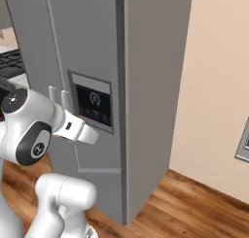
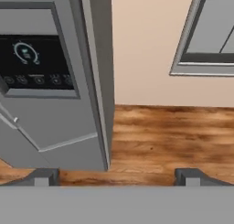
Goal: Move the hot dog bun to the plate on the dining table and place the condiment next to that plate. Then navigate to the fridge and take the sausage and place it on the plate as well.
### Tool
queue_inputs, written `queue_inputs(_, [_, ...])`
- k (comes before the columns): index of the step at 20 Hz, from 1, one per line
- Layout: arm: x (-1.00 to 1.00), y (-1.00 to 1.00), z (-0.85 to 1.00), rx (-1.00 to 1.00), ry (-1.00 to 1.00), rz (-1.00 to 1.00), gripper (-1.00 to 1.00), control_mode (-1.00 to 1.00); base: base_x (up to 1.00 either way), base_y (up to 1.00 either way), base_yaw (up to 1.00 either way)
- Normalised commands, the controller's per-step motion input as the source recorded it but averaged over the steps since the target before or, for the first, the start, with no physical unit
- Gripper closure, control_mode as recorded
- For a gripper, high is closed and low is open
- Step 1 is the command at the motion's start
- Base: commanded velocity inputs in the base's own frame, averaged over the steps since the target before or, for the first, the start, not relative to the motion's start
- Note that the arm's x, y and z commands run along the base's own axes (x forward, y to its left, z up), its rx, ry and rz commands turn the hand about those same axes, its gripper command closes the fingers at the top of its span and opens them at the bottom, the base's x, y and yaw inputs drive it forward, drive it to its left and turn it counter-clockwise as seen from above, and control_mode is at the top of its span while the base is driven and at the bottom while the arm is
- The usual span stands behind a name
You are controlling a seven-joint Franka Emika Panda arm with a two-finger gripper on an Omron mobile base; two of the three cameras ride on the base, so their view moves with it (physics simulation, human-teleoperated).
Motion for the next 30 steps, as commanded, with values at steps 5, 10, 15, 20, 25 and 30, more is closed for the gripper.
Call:
queue_inputs(5, [0.00,0.00,0.00,0.00,0.00,0.00,-1.00,1.00,0.23,0.67,-0.37])
queue_inputs(10, [0.00,0.00,0.00,0.00,0.00,0.00,-1.00,1.00,-0.10,0.62,-0.21])
queue_inputs(15, [0.00,0.00,0.00,0.00,0.00,0.00,-1.00,1.00,-0.47,0.65,-0.19])
queue_inputs(20, [0.00,0.00,0.00,0.00,0.00,0.00,-1.00,1.00,0.15,0.78,-0.06])
queue_inputs(25, [0.00,0.00,0.00,0.00,0.00,0.00,-1.00,1.00,0.13,0.65,-0.01])
queue_inputs(30, [0.00,0.00,0.00,0.00,0.00,0.00,-1.00,1.00,-0.90,0.02,0.00])
